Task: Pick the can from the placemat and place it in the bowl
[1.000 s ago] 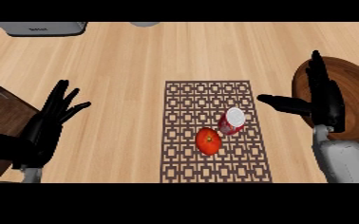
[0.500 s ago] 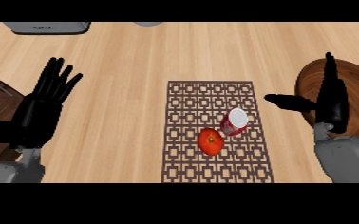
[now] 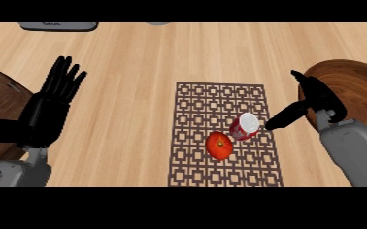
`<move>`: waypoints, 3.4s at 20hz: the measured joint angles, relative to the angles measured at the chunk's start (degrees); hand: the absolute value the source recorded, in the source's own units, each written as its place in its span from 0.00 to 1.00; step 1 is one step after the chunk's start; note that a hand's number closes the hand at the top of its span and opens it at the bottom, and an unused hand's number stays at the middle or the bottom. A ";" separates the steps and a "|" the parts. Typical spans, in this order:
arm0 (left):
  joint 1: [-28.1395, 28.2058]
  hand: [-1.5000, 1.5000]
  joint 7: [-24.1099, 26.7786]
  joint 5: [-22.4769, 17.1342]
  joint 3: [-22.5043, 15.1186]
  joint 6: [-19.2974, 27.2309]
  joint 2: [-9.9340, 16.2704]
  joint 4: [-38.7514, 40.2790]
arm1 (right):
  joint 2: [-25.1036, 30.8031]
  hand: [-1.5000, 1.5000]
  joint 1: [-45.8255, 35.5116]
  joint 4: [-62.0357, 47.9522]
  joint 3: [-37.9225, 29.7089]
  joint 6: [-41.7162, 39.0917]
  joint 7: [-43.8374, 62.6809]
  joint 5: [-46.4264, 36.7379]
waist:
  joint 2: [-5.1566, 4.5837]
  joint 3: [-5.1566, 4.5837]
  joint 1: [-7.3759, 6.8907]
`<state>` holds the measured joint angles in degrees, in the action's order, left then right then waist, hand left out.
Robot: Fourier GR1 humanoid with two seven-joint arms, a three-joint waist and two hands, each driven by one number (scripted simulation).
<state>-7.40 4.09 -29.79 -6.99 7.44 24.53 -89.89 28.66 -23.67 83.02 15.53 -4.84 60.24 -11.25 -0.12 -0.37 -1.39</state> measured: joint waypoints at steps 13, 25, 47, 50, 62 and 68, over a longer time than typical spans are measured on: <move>0.06 0.50 -0.99 -0.66 2.04 -1.42 0.34 0.01 | -2.97 0.00 -15.38 -5.56 2.38 -6.34 10.15 15.02 | 0.35 0.21 0.60; 1.33 0.50 -1.26 0.07 3.43 -1.89 -0.57 -0.48 | -4.36 0.00 -9.89 0.09 9.30 -2.58 10.54 10.26 | 0.44 0.30 1.69; 1.10 0.50 -2.56 2.30 6.01 -4.16 -2.28 -0.43 | -10.18 0.00 -3.60 -3.46 10.79 -1.14 6.28 0.05 | 0.25 0.29 1.12; 0.81 0.50 -3.00 2.73 6.06 -4.06 -2.74 -0.65 | -10.48 1.00 -3.34 -4.68 10.04 -1.52 5.73 0.28 | 0.36 0.24 1.20; 0.38 0.50 -3.27 3.98 7.29 -5.00 -4.03 -0.05 | -10.18 1.00 -6.54 -7.68 13.29 -6.56 1.93 -2.72 | 0.55 0.14 1.16; 1.01 0.50 -3.27 4.46 7.65 -4.55 -4.49 0.38 | -2.73 1.00 -2.79 2.45 20.78 -14.37 -13.76 -4.60 | 1.24 0.27 2.75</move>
<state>-6.39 0.82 -25.33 0.66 2.90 20.04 -89.51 25.93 -26.46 85.47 36.31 -19.20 46.48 -15.85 1.12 -0.10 1.36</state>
